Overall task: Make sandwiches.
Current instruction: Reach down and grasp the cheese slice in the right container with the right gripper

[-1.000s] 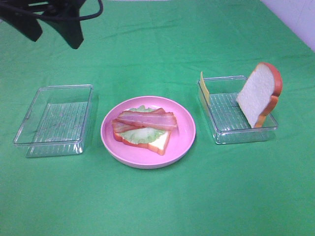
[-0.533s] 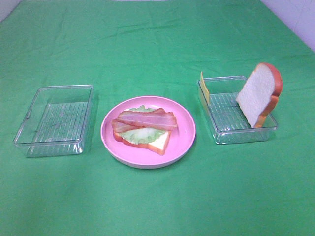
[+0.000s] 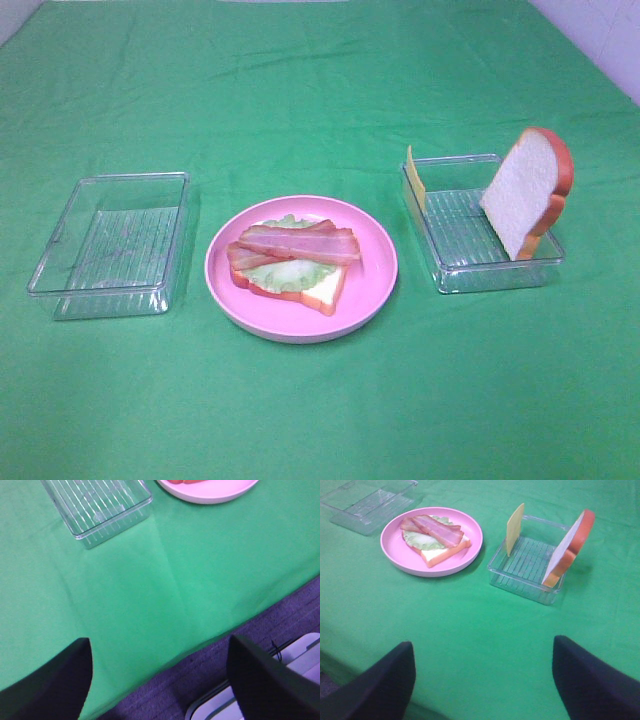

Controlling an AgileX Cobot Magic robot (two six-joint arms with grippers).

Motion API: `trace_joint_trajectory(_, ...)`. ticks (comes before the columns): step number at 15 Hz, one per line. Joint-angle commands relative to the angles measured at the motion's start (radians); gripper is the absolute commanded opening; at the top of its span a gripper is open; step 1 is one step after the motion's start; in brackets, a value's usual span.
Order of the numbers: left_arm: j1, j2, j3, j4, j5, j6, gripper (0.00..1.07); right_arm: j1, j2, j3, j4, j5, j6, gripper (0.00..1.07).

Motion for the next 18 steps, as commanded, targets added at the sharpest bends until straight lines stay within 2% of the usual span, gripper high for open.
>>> trace_joint_trajectory(1, -0.005, -0.179, 0.056, -0.016, -0.011, 0.008, 0.72, 0.002, 0.045, -0.022, -0.045, -0.076, -0.007, 0.72)
trace_joint_trajectory(2, -0.005, -0.211, 0.063, -0.016, -0.011, 0.008, 0.72, 0.002, 0.064, -0.025, -0.052, -0.092, -0.007, 0.72)
trace_joint_trajectory(4, -0.005, -0.382, 0.095, -0.013, -0.012, 0.008, 0.72, 0.0, 0.191, -0.025, -0.103, -0.179, 0.08, 0.7)
trace_joint_trajectory(8, -0.002, -0.379, 0.104, 0.007, -0.068, 0.002, 0.72, 0.0, 0.5, -0.034, -0.227, -0.314, 0.359, 0.63)
trace_joint_trajectory(10, -0.002, -0.378, 0.14, 0.001, -0.13, 0.002, 0.72, 0.0, 0.697, -0.099, -0.245, -0.32, 0.42, 0.6)
trace_joint_trajectory(11, -0.002, -0.377, 0.138, 0.001, -0.13, 0.008, 0.72, 0.0, 0.737, -0.119, -0.244, -0.317, 0.424, 0.59)
trace_joint_trajectory(15, -0.002, -0.377, 0.139, 0.002, -0.13, 0.008, 0.72, 0.0, 1.106, -0.361, -0.242, -0.253, 0.436, 0.57)
trace_joint_trajectory(16, -0.002, -0.377, 0.139, 0.002, -0.13, 0.008, 0.72, 0.0, 1.258, -0.481, -0.24, -0.23, 0.435, 0.57)
trace_joint_trajectory(18, -0.002, -0.377, 0.139, 0.002, -0.13, 0.008, 0.72, 0.0, 1.412, -0.619, -0.239, -0.186, 0.434, 0.55)
